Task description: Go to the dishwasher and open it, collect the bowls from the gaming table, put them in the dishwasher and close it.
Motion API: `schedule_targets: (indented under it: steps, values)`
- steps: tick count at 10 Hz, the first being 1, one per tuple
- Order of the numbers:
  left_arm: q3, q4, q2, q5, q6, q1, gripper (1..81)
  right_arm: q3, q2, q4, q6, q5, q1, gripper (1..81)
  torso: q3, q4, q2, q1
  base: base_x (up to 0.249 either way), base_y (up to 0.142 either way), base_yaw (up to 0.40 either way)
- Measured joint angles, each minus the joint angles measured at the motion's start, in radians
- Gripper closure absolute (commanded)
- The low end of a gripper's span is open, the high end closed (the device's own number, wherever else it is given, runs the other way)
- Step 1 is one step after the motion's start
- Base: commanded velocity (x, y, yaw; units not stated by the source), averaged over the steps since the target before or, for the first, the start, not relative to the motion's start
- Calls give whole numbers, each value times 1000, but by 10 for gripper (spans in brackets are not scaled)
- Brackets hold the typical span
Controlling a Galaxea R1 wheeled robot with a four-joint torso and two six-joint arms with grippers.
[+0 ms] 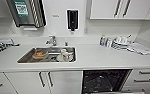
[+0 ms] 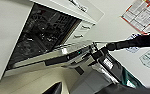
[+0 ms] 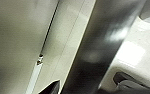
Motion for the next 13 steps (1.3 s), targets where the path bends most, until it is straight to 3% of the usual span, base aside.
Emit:
schedule_targets:
  steps: [7,11,13]
  values:
    - [-1,0,5,3,1,1,10,-54,49,0,21,154,-77,10,0,0,0,0,-73,0,0]
    - [-3,1,29,19,4,14,10,-170,136,7,3,269,-152,10,0,0,0,0,-73,0,0]
    - [-18,1,45,28,4,26,10,-187,164,6,-46,331,-185,10,0,0,0,0,-72,0,0]
